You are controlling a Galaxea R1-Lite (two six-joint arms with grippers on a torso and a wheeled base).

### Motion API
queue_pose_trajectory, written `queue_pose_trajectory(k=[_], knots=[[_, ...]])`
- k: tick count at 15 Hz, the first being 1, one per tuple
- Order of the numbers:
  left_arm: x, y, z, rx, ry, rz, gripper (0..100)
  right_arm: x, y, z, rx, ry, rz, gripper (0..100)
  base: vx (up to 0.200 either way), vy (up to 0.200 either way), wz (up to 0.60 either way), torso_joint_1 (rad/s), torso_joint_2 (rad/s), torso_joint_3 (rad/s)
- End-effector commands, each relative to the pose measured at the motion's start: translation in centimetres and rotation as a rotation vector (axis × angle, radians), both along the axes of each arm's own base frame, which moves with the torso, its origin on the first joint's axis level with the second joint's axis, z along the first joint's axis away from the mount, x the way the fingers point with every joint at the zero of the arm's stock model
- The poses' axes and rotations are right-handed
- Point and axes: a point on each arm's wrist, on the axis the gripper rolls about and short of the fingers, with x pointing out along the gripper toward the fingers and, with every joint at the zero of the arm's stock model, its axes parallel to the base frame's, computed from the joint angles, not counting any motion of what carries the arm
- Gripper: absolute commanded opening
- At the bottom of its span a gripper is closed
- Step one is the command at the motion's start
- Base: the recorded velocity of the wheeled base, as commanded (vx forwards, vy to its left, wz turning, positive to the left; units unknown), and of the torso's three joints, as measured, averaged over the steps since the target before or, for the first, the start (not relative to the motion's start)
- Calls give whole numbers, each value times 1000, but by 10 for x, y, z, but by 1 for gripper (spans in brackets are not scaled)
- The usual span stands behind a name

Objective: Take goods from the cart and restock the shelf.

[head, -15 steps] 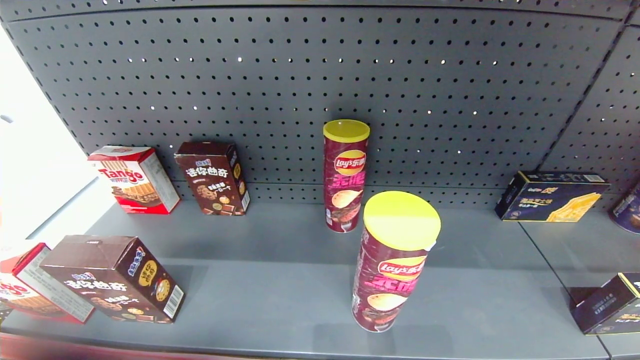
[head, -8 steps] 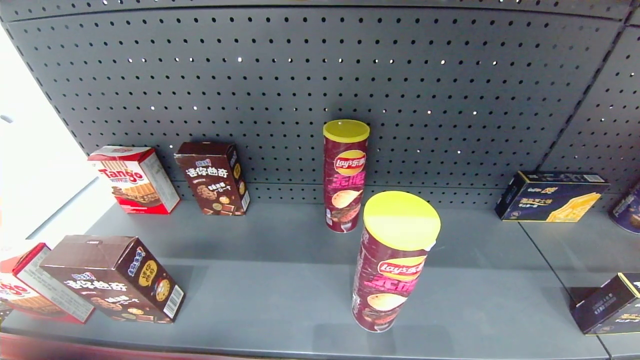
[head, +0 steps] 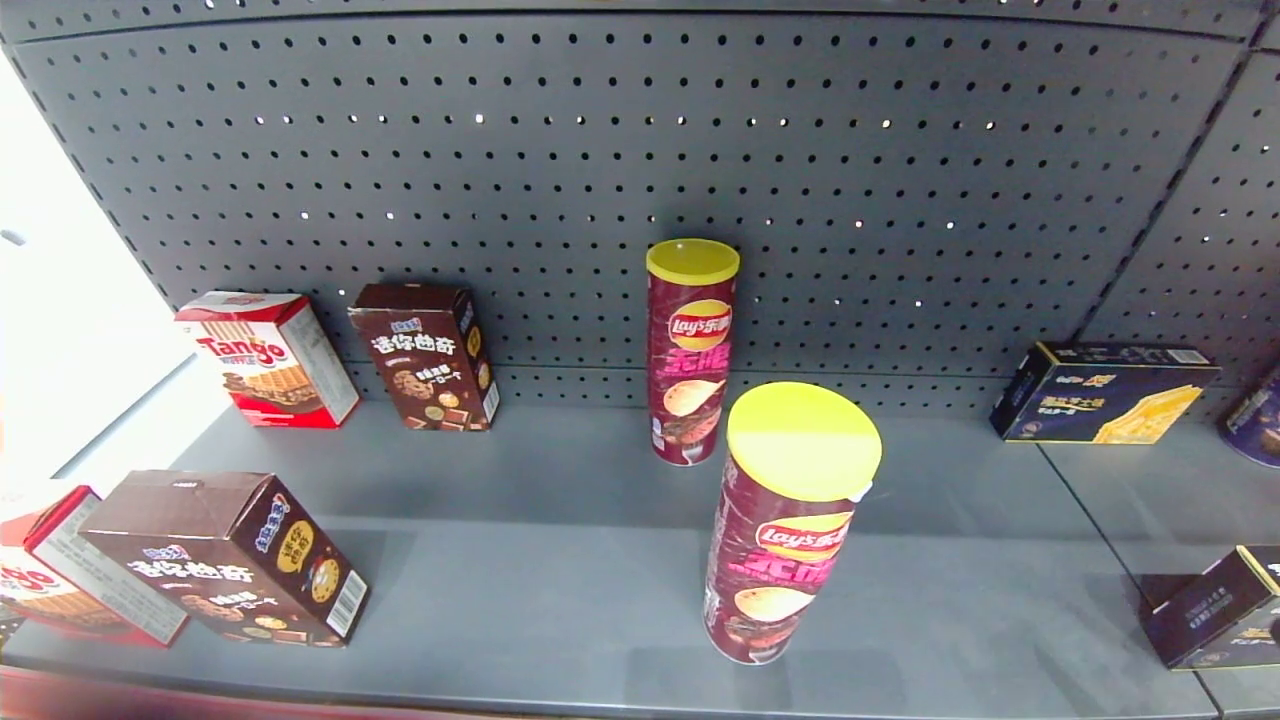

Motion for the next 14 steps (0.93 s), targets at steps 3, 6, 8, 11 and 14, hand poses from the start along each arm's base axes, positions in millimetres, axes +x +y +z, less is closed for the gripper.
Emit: queue_pose_trajectory(k=[3,6,8,11,14], knots=[[0,0,0,1,6,-3,100,72,28,-1,-33,136,157,100,0,0,0,0,0,0],[0,0,0,1,6,-5,100,93,49,0,-55,186,246,100,0,0,0,0,0,0],[0,0,0,-1,7,-3,100,106,74,-7,-114,234,281,100,0,0,0,0,0,0],[0,0,0,-1,5,-3,100,110,86,-13,-136,265,312,100,0,0,0,0,0,0],[0,0,0,-1,7,-3,100,114,97,-18,-158,289,344,100,0,0,0,0,0,0]])
